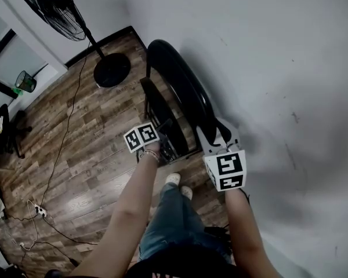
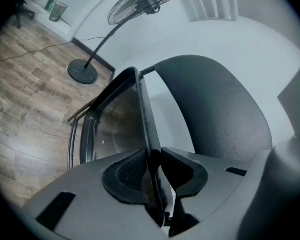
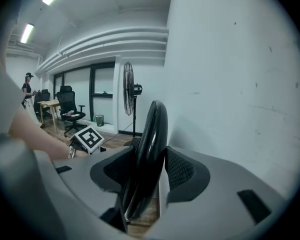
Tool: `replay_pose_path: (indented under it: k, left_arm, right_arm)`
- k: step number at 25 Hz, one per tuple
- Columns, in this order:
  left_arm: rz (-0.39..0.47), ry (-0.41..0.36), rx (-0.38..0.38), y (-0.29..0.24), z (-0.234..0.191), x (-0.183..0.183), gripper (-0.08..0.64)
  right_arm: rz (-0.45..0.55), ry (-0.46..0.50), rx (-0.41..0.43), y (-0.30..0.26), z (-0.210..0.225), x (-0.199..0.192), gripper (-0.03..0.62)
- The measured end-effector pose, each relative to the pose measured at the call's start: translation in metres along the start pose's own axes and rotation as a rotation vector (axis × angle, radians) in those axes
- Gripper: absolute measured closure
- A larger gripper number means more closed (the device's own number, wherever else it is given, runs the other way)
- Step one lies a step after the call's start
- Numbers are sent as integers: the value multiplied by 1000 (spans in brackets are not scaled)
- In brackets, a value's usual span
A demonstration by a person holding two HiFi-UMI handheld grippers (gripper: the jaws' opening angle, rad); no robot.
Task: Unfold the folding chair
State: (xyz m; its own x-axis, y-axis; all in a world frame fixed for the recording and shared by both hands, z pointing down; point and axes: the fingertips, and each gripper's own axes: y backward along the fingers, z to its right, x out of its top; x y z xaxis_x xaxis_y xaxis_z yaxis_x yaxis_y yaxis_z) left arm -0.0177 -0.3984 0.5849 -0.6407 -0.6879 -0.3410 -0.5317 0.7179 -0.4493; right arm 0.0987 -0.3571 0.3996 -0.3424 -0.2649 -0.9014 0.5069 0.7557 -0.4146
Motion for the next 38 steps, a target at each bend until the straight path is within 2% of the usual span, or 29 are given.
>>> replay_pose_path:
  k: [5, 9, 11, 14, 15, 17, 18, 20, 22, 23, 26, 29, 32, 38]
  left_arm:
    - [22, -19, 26, 16, -8, 3, 469]
    - [33, -19, 47, 30, -16, 6, 462]
    - [31, -15, 75, 34, -19, 7, 456]
    - [19, -64, 131, 35, -17, 8, 437]
    - [13, -83, 138, 33, -13, 7, 424]
    - [0, -113, 147, 29, -3, 6, 293]
    - [-8, -129, 170, 27, -1, 4, 276]
    - [-45, -176, 252, 25, -4, 0, 290]
    - [-82, -217, 311, 21, -7, -5, 338]
    - [-83, -218, 317, 19, -7, -6, 332]
    - [-61, -194, 312, 15, -2, -8, 373]
    - [-50, -227, 326, 12, 1, -8, 370]
    - [-45, -256, 337, 14, 0, -7, 360]
    - [-59, -259, 342, 25, -10, -3, 356]
  right_arm:
    - [15, 55, 67, -7, -22, 11, 403]
    - [39, 51, 100, -5, -45, 16, 405]
    - [51, 53, 115, -4, -55, 18, 407]
    - [55, 30, 129, -4, -61, 20, 419]
    - [56, 19, 133, -4, -61, 21, 425]
    - [58, 5, 140, -3, -61, 21, 437]
    - [60, 4, 140, -3, -60, 21, 437]
    - [63, 3, 140, -1, -57, 23, 439]
    - [66, 7, 145, -1, -53, 26, 439]
    - [65, 15, 146, -2, -51, 26, 439]
    - [49, 64, 126, -3, -42, 26, 430]
    - [38, 106, 104, -4, -35, 23, 420]
    - [27, 121, 87, -4, -31, 22, 414]
    - [20, 116, 76, -8, -25, 19, 410]
